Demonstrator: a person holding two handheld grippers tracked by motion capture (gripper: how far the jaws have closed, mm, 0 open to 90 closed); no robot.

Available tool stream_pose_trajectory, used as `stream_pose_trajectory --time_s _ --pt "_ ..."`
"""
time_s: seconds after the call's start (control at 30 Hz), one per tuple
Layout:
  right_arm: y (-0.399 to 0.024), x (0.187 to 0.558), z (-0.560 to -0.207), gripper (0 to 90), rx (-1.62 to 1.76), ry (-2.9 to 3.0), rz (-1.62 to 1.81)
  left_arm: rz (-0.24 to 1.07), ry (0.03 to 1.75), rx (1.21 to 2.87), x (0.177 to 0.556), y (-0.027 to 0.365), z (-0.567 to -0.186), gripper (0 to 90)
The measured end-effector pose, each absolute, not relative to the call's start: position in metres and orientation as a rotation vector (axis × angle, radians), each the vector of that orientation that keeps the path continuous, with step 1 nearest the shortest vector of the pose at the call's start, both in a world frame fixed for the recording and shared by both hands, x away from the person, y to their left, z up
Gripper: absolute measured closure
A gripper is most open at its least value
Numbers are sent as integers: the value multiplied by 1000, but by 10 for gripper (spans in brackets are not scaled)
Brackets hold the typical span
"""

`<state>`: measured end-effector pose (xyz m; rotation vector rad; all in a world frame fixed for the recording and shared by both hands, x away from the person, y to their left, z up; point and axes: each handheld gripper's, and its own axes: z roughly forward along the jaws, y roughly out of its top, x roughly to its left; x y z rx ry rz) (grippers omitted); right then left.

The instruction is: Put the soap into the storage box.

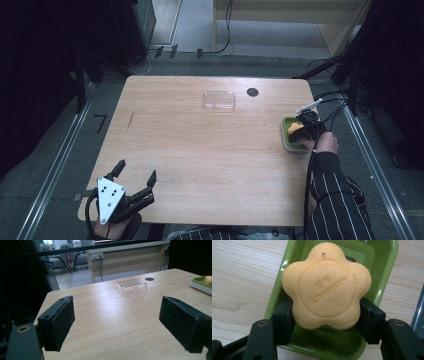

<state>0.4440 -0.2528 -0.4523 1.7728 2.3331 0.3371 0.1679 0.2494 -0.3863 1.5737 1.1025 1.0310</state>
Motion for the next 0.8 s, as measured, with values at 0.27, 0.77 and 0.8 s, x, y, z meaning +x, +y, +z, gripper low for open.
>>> stream_pose_trajectory --time_s 0.27,0.77,0.8 --pt "-253 445 -455 391 1772 2337 324 1031 1103 1573 168 249 -386 136" --pt "-251 444 -453 335 1791 2312 307 1031 1102 1573 168 250 -386 136" --pt "-250 443 -452 331 1794 2309 306 1031 1103 1572 168 250 -386 137"
